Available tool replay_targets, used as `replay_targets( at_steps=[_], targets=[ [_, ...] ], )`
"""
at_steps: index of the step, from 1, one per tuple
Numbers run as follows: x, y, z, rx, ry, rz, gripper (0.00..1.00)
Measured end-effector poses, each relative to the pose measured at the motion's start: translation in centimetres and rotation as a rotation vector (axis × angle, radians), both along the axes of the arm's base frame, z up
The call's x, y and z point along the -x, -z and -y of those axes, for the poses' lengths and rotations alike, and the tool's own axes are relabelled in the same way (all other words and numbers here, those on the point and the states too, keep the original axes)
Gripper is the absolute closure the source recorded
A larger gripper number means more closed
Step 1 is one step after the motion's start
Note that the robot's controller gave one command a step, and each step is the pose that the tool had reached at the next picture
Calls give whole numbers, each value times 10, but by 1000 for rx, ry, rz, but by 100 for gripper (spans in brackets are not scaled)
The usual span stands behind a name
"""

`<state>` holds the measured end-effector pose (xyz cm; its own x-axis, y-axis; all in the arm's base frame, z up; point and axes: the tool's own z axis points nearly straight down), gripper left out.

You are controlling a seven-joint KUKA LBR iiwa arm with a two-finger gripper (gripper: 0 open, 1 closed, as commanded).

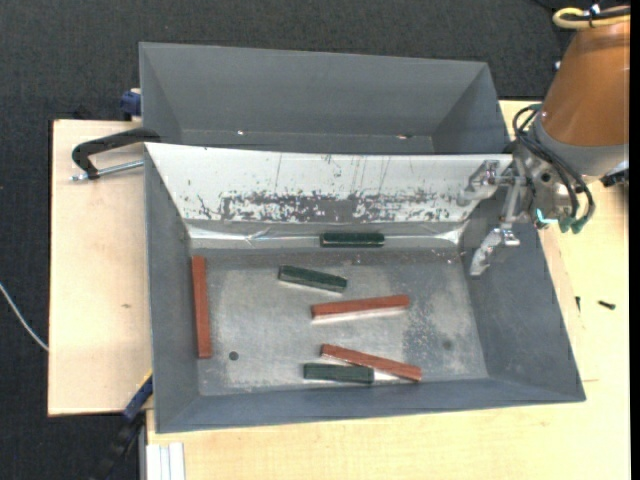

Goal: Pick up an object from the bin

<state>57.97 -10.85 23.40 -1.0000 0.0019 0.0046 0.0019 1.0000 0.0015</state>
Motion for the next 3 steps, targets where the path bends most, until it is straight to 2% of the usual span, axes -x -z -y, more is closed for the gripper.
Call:
replay_targets(
  at_steps=[1,2,3],
  targets=[
    [-2,-5,0,2,-2,8,0],
    [-3,44,-16,3,-40,13,0],
    [-7,74,-27,0,83,3,0]
  ],
)
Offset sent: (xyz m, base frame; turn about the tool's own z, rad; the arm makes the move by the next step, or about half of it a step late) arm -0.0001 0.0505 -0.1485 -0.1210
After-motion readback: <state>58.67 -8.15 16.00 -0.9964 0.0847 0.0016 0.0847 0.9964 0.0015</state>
